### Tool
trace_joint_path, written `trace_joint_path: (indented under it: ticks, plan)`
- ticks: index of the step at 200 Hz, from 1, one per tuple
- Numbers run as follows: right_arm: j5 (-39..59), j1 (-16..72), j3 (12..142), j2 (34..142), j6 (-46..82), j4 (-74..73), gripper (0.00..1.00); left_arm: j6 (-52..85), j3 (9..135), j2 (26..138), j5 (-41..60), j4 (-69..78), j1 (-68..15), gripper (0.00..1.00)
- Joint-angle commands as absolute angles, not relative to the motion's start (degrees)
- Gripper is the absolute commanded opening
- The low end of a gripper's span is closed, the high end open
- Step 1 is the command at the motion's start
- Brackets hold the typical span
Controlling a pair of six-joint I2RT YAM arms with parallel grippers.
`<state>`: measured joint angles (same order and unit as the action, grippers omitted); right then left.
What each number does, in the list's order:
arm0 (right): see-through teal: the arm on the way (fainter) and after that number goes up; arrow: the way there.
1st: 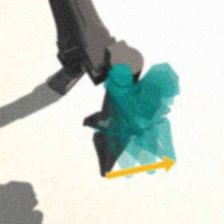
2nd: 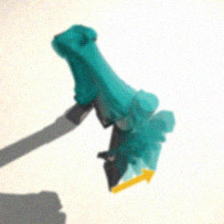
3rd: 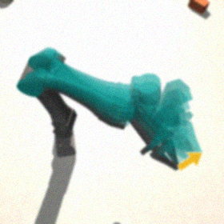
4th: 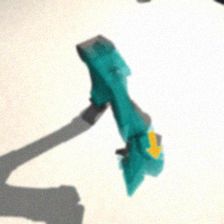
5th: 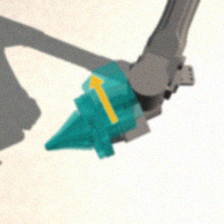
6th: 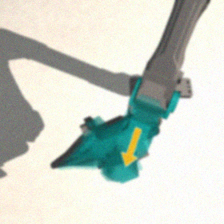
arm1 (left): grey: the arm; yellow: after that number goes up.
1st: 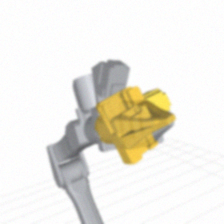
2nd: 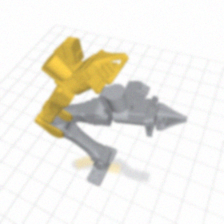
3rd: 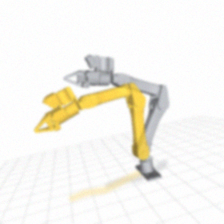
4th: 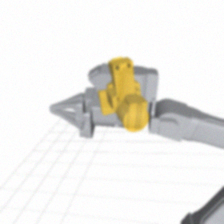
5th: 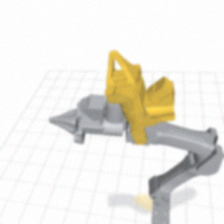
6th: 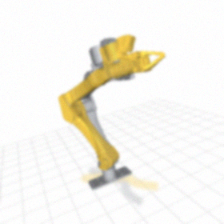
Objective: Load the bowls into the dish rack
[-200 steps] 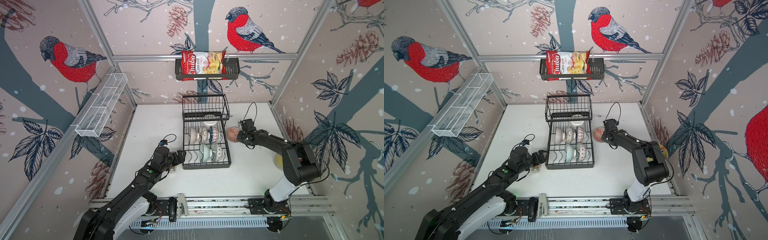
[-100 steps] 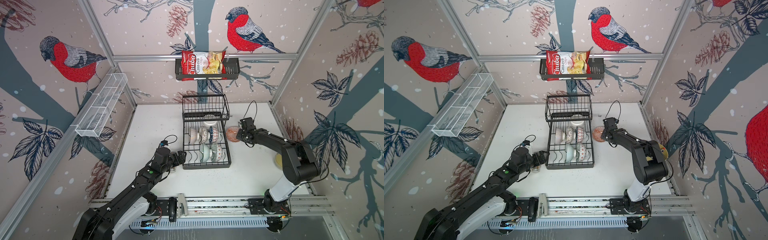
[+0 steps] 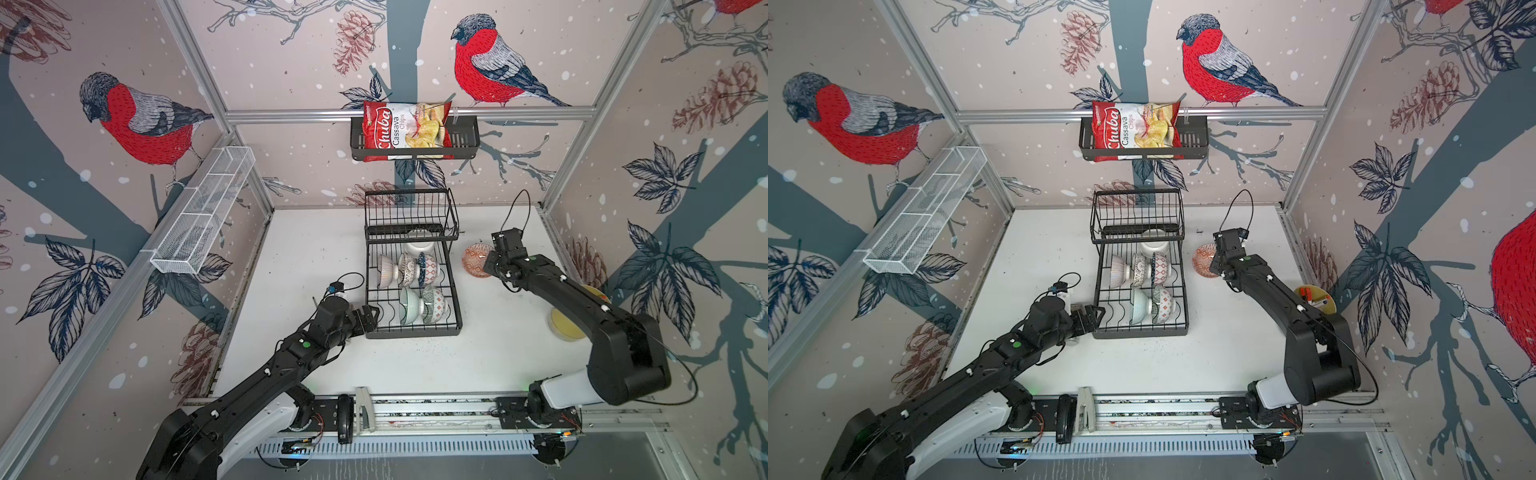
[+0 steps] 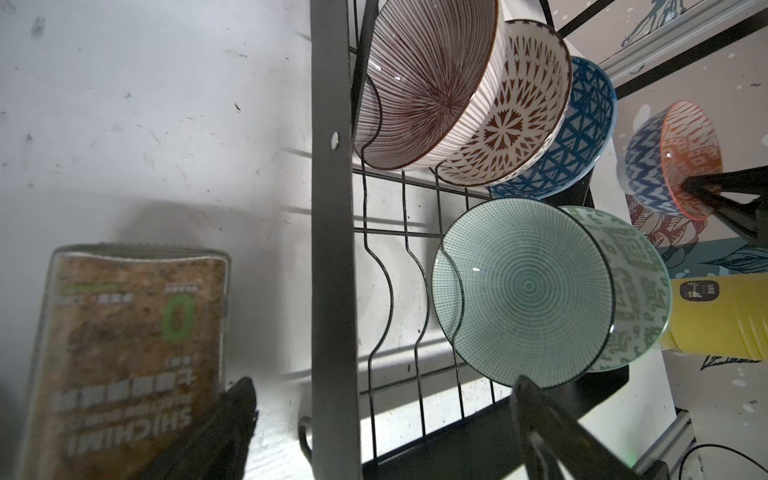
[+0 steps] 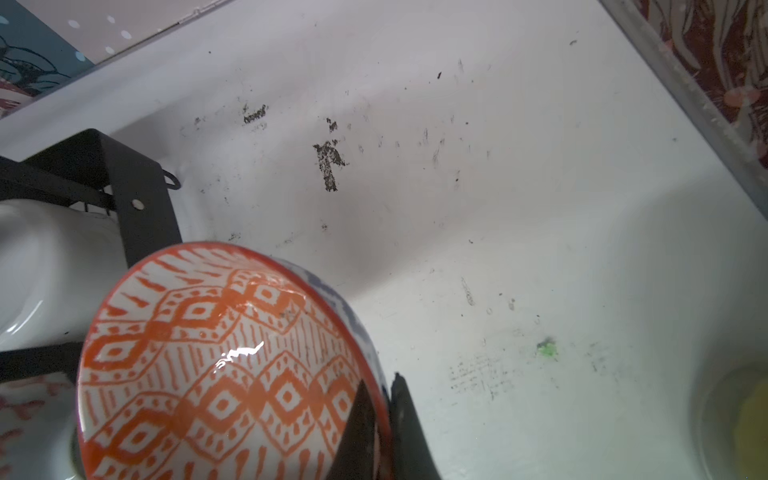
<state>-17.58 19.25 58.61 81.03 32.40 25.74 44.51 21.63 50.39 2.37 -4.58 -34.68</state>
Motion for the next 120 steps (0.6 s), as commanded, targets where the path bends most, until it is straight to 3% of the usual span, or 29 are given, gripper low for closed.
trace_joint_path:
  ticks: [1, 120]
  plan:
    - [-21.0, 19.8, 59.8, 78.2, 31.4, 29.1, 0.00, 44.8, 22.6, 50.9, 0.1, -5.3, -36.3, 0.95]
    - [-25.6, 20.6, 63.5, 67.3, 29.2, 35.9, 0.00, 48.5, 24.6, 56.9, -3.4, -0.7, -46.7, 0.95]
